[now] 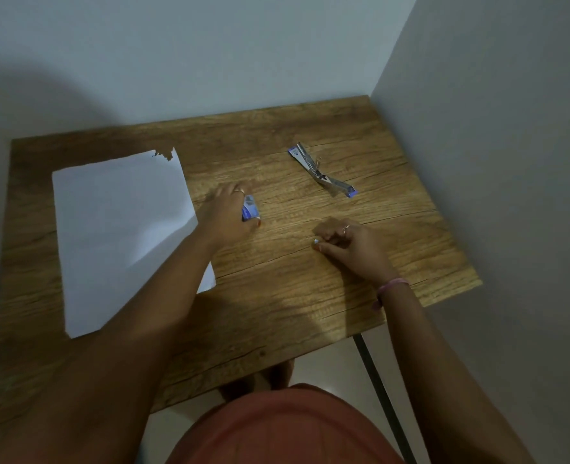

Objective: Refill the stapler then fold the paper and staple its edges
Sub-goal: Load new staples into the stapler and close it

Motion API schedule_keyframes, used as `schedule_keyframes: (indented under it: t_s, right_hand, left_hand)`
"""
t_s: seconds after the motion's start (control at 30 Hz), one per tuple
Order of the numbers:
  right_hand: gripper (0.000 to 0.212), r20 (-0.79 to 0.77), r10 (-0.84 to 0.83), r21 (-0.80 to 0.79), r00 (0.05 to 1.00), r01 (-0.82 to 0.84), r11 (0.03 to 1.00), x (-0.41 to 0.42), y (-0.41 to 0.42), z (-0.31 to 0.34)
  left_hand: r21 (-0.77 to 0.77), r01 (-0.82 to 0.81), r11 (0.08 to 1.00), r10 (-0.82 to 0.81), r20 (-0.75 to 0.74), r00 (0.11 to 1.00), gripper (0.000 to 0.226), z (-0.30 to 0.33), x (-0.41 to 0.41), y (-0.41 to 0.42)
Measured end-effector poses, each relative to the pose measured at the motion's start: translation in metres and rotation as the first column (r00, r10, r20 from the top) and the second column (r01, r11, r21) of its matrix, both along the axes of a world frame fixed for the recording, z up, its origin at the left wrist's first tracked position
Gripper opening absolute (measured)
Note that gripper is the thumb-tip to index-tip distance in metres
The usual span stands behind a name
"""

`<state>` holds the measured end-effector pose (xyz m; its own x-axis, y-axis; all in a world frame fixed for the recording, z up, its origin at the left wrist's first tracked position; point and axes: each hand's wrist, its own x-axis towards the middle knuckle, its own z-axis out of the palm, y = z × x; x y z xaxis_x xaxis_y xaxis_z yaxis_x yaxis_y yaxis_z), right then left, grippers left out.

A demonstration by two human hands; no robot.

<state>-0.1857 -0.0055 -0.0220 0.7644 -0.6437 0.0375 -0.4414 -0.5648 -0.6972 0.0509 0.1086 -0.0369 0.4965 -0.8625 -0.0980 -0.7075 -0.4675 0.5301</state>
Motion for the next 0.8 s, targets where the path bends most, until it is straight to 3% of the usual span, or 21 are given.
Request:
schedule_keyframes:
  t_s: [0.1, 0.2, 0.3, 0.47, 0.53, 0.8]
  right_hand:
    - [0.008, -0.007, 0.052, -0.105, 0.999, -0.053, 0.993, 0.003, -0.002, -0.003]
    - [0.009, -0.045, 0.039, -0.087, 0.998, -0.043, 0.995, 0.003, -0.006, -0.004]
    - [0.007, -0.036, -0.041, 0.101, 0.999, 0.044, 0.994, 0.000, -0.010, -0.001]
    - [0.013, 0.168, -0.165, 0.356, 0.972, 0.096, 0.930, -0.009, -0.011, 0.012]
    - [0.016, 0.237, -0.203, 0.409, 0.950, 0.092, 0.908, -0.011, -0.014, 0.017]
    - [0.022, 0.375, -0.354, 0.505, 0.857, 0.131, 0.853, -0.008, -0.040, 0.033]
  left_hand:
    - [-0.015, -0.011, 1.000, 0.010, -0.057, 0.998, 0.080, 0.006, -0.006, -0.005]
    - [-0.116, -0.053, 0.992, 0.042, -0.101, 0.994, 0.076, 0.017, -0.018, -0.019]
    - [-0.197, -0.124, 0.973, 0.096, -0.144, 0.985, 0.059, 0.025, -0.032, -0.044]
    - [-0.204, -0.286, 0.936, 0.153, -0.495, 0.855, 0.049, 0.027, -0.048, -0.089]
    - [-0.193, -0.325, 0.926, 0.170, -0.556, 0.814, 0.049, 0.025, -0.050, -0.102]
    - [-0.213, -0.276, 0.937, 0.147, -0.475, 0.868, 0.046, 0.009, -0.044, -0.135]
